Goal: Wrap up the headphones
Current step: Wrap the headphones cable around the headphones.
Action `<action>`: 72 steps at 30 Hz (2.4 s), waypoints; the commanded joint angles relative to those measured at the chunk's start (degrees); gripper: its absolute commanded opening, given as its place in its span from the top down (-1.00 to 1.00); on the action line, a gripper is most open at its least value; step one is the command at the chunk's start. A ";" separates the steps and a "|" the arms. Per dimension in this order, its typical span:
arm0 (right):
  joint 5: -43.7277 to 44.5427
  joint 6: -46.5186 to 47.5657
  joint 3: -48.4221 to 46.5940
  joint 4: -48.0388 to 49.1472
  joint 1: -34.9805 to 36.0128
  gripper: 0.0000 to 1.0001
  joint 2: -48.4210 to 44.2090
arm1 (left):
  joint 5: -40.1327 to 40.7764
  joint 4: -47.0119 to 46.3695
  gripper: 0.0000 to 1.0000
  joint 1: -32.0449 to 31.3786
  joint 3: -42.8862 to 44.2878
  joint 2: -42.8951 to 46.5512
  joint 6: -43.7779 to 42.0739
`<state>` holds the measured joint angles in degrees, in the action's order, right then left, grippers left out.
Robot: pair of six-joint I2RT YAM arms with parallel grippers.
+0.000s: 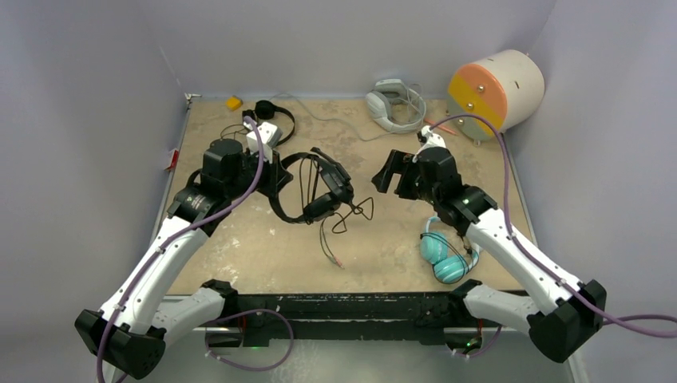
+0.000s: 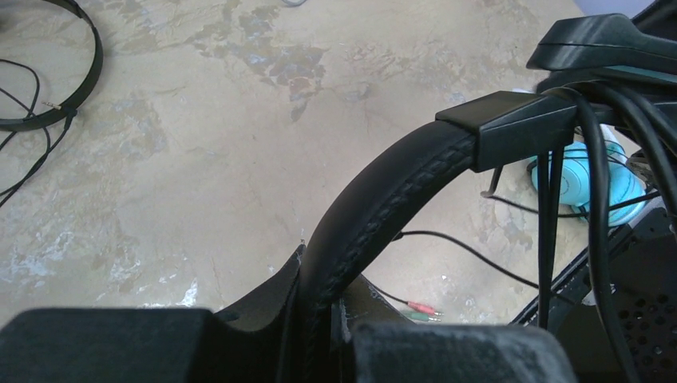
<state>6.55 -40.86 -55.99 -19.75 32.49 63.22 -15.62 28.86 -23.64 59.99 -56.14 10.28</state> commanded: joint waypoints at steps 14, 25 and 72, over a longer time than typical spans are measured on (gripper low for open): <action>-41.45 41.54 3.76 12.22 -0.06 -0.24 -17.00 | 0.38 -0.58 1.00 0.35 1.93 0.33 -0.19; -49.89 43.27 1.79 16.86 0.01 0.19 -10.81 | -0.40 0.19 1.00 0.35 2.66 0.59 0.41; -26.62 9.23 21.91 52.71 9.05 -0.89 4.07 | 10.61 8.23 1.00 0.39 23.92 -10.39 7.55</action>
<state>-27.38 -26.98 -36.25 20.12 36.82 64.84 -3.81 38.92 -23.64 80.90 -66.46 17.34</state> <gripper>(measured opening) 0.941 0.078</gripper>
